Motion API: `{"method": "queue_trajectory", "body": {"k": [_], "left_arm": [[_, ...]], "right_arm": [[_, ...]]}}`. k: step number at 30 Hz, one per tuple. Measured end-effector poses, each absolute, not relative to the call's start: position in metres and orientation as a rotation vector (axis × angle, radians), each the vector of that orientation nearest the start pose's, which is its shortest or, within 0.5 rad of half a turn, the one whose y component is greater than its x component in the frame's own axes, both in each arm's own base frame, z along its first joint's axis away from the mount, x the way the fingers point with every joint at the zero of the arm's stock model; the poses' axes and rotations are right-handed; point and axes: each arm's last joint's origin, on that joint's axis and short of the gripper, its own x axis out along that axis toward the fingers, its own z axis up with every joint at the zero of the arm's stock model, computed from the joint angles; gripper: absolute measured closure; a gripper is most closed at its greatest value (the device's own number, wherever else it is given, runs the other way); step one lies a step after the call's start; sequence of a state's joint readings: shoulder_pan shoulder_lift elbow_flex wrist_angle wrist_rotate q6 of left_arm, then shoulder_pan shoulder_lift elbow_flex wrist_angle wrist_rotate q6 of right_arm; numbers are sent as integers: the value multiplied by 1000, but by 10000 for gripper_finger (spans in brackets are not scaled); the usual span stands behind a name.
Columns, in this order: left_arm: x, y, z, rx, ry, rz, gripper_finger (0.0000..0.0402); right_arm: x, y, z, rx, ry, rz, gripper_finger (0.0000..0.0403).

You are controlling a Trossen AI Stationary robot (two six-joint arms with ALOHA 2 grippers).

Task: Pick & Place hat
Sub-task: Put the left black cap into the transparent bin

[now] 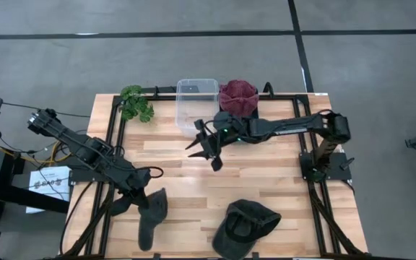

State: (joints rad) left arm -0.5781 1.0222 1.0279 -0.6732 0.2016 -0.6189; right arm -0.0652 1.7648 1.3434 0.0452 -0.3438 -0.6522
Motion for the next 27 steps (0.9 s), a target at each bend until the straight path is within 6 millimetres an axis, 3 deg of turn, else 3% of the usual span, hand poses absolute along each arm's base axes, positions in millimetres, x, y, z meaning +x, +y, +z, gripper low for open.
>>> {"method": "queue_trajectory", "body": {"k": [9, 16, 20, 27], "left_arm": [[166, -116, 331, -460, 884, -506, 395], [166, -116, 331, -466, 886, -506, 395], [166, -116, 331, -480, 891, -500, 395], [166, -116, 331, -504, 898, -490, 394]], "right_arm": [[440, -43, 240, -608, 134, 507, 285], [475, -38, 225, -672, 53, 553, 285], [494, -31, 222, -652, -5, 668, 285], [506, -25, 221, -607, 21, 812, 285]]}}
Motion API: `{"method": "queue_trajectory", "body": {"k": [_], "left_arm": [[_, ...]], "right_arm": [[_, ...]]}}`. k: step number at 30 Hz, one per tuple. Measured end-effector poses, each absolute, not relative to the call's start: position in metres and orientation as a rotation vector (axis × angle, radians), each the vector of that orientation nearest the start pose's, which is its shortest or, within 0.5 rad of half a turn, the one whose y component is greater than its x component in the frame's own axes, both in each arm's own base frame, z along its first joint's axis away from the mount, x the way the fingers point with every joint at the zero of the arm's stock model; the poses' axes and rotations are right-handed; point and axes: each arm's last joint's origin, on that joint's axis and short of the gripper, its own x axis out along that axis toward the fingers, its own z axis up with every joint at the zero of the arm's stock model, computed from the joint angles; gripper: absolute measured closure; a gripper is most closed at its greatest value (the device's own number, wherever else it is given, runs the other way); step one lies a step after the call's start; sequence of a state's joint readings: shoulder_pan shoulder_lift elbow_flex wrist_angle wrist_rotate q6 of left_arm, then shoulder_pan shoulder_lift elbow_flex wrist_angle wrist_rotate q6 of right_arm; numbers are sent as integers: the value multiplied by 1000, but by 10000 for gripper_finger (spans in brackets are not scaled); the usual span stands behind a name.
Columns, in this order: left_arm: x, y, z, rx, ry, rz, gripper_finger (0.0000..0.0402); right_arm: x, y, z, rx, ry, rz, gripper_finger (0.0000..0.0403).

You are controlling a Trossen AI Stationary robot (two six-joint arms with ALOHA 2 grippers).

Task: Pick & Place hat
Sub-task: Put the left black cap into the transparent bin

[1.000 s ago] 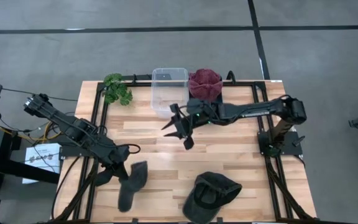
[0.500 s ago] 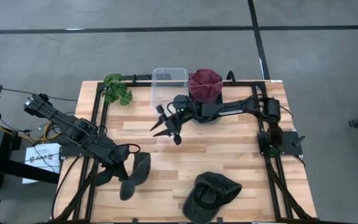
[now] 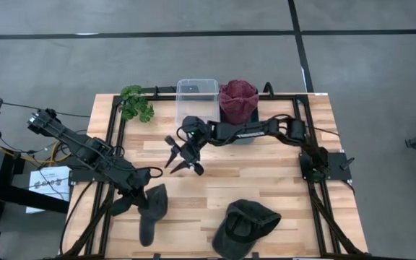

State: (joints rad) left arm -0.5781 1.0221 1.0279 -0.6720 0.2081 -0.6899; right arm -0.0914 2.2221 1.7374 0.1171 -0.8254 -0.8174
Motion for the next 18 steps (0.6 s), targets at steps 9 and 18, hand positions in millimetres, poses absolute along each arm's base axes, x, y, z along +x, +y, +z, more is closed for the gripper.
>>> {"method": "queue_trajectory", "body": {"k": [9, 18], "left_arm": [[166, -116, 331, -505, 900, -493, 394], [166, -116, 331, -506, 901, -495, 394]], "right_arm": [[507, -22, 207, -581, 68, 878, 285], [507, 0, 208, -579, 48, 931, 285]]}}
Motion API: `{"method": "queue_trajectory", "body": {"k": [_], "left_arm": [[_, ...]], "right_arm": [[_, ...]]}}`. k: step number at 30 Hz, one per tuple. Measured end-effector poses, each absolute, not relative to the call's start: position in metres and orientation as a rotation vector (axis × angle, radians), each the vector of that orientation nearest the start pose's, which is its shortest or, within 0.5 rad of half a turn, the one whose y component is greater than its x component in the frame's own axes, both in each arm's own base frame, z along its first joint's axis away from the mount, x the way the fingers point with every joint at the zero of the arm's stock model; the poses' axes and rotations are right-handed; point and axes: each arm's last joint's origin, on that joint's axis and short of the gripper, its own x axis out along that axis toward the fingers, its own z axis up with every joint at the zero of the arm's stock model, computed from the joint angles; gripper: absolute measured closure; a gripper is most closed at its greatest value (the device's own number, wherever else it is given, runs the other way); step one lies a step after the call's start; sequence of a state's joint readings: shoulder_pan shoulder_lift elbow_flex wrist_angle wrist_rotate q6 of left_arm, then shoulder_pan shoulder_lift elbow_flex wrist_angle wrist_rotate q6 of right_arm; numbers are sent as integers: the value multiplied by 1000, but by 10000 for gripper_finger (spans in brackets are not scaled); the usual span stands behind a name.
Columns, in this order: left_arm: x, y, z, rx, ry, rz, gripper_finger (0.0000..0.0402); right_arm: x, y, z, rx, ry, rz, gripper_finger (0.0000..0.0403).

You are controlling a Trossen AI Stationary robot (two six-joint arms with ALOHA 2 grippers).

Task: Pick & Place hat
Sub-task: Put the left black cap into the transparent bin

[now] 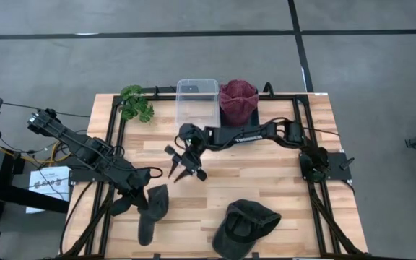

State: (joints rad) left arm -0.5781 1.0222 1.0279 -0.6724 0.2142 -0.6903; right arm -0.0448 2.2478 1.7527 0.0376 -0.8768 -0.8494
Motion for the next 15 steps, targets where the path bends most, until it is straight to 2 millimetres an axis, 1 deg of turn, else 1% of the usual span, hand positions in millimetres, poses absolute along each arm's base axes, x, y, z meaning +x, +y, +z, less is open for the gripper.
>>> {"method": "queue_trajectory", "body": {"k": [5, 8, 11, 15], "left_arm": [[166, -116, 331, -505, 901, -495, 394], [166, -116, 331, -505, 901, -495, 394], [166, -116, 331, -506, 901, -495, 394], [166, -116, 331, -507, 901, -495, 394]], "right_arm": [[506, 28, 208, -614, 7, 998, 285], [506, 38, 208, -650, -4, 1002, 285], [508, 40, 207, -690, 33, 934, 285], [509, 26, 206, -708, 73, 859, 285]]}}
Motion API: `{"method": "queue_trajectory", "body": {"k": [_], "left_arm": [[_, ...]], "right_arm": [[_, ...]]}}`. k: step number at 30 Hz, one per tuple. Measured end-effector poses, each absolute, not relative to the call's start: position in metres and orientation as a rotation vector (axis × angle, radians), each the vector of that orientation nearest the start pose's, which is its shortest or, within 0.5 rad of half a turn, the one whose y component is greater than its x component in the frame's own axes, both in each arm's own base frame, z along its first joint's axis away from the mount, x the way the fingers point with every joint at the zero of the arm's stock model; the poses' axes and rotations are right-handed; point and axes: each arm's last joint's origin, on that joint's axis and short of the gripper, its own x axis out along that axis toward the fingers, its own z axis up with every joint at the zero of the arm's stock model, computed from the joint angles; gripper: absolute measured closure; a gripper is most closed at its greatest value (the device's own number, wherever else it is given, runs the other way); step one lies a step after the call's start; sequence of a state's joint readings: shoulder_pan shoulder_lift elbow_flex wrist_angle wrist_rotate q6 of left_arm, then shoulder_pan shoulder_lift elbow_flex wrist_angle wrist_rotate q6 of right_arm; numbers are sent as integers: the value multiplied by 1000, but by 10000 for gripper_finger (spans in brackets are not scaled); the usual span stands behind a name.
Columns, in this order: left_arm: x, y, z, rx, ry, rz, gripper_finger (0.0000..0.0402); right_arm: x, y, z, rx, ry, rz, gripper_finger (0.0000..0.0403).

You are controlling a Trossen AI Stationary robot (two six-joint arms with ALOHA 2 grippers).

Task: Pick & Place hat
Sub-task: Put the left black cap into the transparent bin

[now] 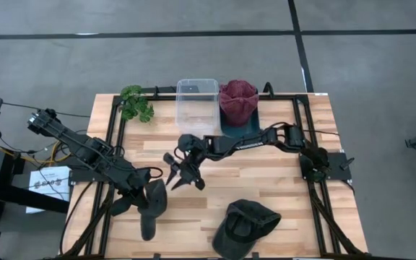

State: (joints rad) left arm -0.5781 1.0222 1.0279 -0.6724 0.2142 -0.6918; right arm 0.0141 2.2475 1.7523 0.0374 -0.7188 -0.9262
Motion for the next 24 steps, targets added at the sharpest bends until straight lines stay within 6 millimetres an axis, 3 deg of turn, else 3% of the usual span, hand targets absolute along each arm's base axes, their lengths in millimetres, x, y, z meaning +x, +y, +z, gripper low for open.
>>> {"method": "queue_trajectory", "body": {"k": [6, 11, 16, 24], "left_arm": [[166, -116, 331, -508, 902, -494, 394], [166, -116, 331, -508, 902, -494, 394], [166, -116, 331, -508, 902, -494, 394], [166, -116, 331, -505, 902, -496, 394]], "right_arm": [[510, 5, 206, -679, 103, 803, 285], [512, 1, 210, -690, 64, 792, 285], [509, 26, 215, -655, -49, 950, 285], [506, 65, 214, -721, -84, 997, 285]]}}
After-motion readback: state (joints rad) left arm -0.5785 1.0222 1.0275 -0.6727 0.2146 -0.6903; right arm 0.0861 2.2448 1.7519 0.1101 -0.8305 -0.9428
